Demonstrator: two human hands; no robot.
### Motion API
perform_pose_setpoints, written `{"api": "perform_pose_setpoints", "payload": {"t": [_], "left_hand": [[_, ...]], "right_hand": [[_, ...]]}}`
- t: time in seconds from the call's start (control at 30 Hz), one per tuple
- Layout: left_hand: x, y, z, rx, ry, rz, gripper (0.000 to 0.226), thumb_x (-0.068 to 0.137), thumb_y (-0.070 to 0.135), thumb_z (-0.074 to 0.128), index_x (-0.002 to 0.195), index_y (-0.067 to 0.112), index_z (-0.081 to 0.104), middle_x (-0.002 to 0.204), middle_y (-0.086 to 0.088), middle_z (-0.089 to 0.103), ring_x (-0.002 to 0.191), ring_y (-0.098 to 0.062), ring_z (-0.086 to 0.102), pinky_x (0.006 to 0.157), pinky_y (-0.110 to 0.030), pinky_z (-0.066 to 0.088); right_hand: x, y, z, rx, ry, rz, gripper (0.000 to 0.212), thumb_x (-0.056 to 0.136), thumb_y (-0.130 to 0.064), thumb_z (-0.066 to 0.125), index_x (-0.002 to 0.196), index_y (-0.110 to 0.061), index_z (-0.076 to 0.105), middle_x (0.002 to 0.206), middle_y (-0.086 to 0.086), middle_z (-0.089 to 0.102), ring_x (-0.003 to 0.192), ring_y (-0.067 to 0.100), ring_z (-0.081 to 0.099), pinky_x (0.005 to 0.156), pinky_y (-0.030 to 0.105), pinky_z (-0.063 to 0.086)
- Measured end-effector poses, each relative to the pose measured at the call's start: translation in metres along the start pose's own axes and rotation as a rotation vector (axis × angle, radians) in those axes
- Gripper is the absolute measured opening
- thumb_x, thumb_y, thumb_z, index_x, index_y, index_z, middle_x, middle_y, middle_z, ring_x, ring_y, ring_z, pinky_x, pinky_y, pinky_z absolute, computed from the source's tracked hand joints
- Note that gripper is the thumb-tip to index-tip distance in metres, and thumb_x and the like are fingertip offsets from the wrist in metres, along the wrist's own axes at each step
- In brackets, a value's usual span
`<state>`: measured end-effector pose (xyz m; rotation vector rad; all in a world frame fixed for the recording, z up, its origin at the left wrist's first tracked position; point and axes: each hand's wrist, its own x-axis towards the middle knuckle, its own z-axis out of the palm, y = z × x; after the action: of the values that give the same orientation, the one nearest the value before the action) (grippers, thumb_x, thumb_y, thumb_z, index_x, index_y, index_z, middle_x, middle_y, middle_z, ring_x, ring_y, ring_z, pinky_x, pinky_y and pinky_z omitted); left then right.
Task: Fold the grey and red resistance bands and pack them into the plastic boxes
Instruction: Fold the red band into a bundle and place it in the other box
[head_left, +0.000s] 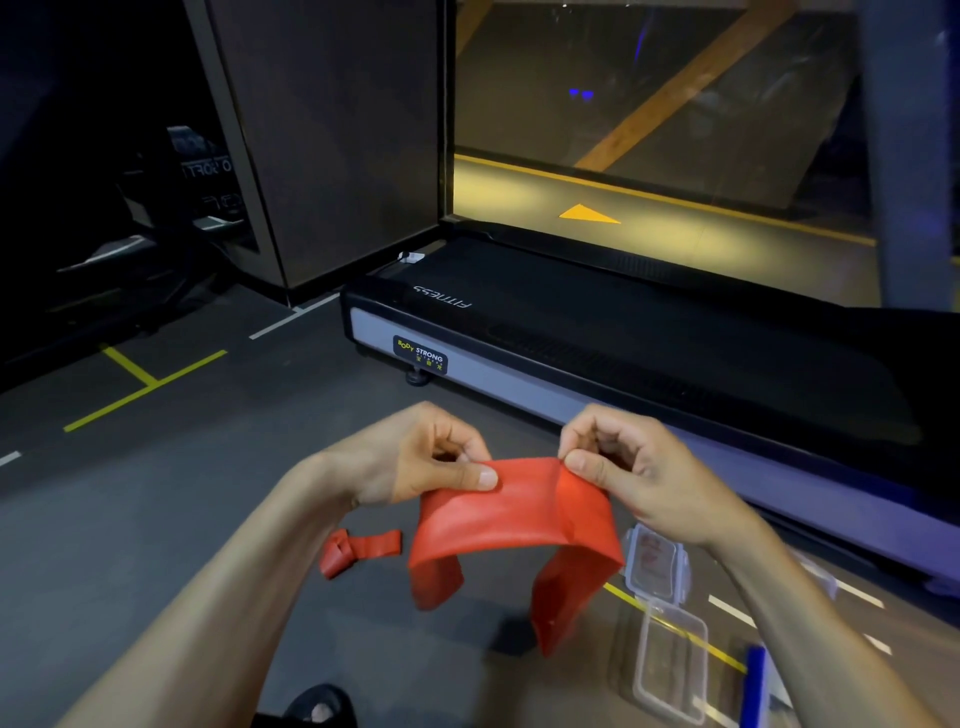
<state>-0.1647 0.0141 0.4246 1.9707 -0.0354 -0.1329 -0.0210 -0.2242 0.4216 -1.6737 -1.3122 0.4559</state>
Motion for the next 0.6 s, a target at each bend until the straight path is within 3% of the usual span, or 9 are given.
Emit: {"api": "perform_pose_setpoints", "payload": {"t": [0.1,0.23,0.4,0.53,0.6], "left_hand": [[-0.001,0.001,0.0,0.044,0.022,0.002,0.01,0.091,0.023,0.075,0.082,0.018,0.075,0.074,0.006,0.069,0.068,-0.004,0.058,0.066,-0.018,0.046],[-0.001,0.003,0.0,0.145,0.053,0.026,0.012,0.093,0.023,0.074,0.085,0.015,0.075,0.075,0.005,0.072,0.068,-0.003,0.061,0.066,-0.019,0.047],[-0.004,0.012,0.0,0.007,-0.041,0.012,0.01,0.095,0.019,0.071,0.09,0.011,0.075,0.08,0.001,0.071,0.074,-0.007,0.062,0.069,-0.02,0.048],[-0.003,0.017,0.002,-0.014,-0.094,0.03,0.008,0.094,0.019,0.07,0.091,0.013,0.074,0.081,0.0,0.069,0.075,-0.008,0.058,0.068,-0.021,0.046],[-0.001,0.018,0.005,0.04,-0.1,0.05,0.008,0.095,0.017,0.072,0.088,0.013,0.074,0.078,0.002,0.066,0.073,-0.005,0.056,0.068,-0.02,0.045]], "right_hand": [[-0.001,0.003,0.001,-0.005,0.023,0.012,0.006,0.1,-0.012,0.063,0.095,-0.013,0.066,0.083,0.008,0.064,0.073,0.017,0.057,0.07,0.025,0.047],[-0.001,0.009,0.004,-0.038,0.049,0.027,0.009,0.1,-0.011,0.064,0.094,-0.017,0.066,0.084,0.005,0.065,0.075,0.019,0.058,0.071,0.028,0.048],[-0.001,0.012,0.011,0.072,0.004,0.046,0.008,0.1,-0.016,0.062,0.097,-0.009,0.063,0.085,0.008,0.064,0.077,0.018,0.056,0.072,0.032,0.047],[0.001,0.007,0.023,0.306,-0.024,0.032,0.009,0.099,-0.012,0.058,0.099,-0.004,0.058,0.109,0.007,0.07,0.096,0.014,0.064,0.087,0.027,0.05],[0.004,0.005,0.03,0.372,-0.029,0.032,0.01,0.099,-0.014,0.056,0.1,-0.004,0.057,0.124,0.011,0.068,0.111,0.026,0.065,0.097,0.034,0.052]]}}
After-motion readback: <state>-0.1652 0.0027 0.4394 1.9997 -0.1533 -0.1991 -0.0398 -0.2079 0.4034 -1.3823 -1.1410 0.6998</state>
